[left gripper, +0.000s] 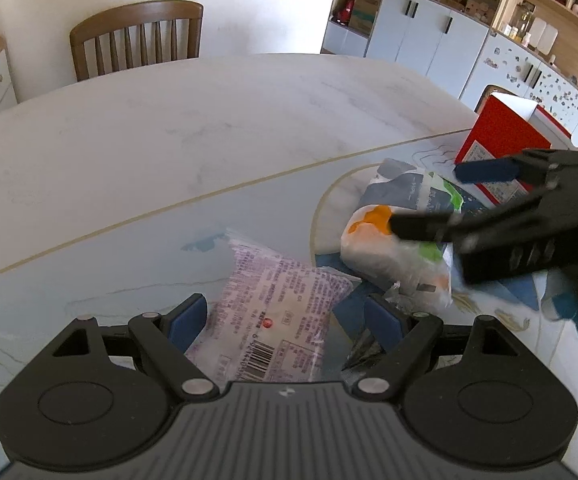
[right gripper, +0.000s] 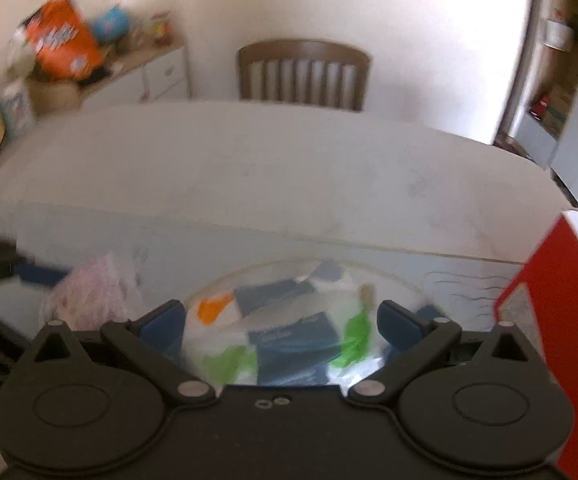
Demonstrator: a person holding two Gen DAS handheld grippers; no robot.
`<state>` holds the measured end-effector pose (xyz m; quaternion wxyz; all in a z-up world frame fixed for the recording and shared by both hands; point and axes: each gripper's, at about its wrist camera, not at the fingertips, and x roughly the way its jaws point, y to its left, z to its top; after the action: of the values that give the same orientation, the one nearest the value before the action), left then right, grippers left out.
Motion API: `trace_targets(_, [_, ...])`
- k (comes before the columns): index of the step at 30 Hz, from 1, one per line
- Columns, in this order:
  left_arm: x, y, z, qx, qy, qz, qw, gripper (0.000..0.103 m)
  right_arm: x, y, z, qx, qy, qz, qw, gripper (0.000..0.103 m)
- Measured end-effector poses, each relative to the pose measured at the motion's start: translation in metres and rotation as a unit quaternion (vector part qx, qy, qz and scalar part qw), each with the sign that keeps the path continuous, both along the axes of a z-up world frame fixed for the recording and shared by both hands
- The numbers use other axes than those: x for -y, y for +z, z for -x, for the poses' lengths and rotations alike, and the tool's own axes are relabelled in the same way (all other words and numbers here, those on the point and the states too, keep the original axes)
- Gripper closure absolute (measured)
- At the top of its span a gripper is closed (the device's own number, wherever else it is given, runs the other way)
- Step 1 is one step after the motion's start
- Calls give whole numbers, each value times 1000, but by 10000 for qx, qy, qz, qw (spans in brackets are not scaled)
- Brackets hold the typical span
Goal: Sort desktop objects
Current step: 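Move the left gripper to the pink printed bag while the right approaches the white-green snack bag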
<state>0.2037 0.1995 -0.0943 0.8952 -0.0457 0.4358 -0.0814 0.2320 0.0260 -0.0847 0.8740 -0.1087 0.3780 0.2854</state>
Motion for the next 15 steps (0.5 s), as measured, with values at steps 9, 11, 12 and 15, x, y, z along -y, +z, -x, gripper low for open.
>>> trace_targets(9, [-2, -5, -4, -42, 160, -64, 9998, 18, 0, 2, -8, -187, -329, 113, 9992, 0])
trace_targets(11, [-3, -5, -3, -47, 182, -52, 9998, 18, -7, -3, -9, -215, -516, 132, 9983, 0])
trace_targets(12, [-4, -5, -3, -51, 185, -56, 9998, 18, -11, -5, -10, -216, -665, 179, 9974, 0])
trace_targets(15, [-5, -5, -3, -63, 219, -48, 9997, 18, -21, -11, -12, -184, -1111, 311, 9931, 0])
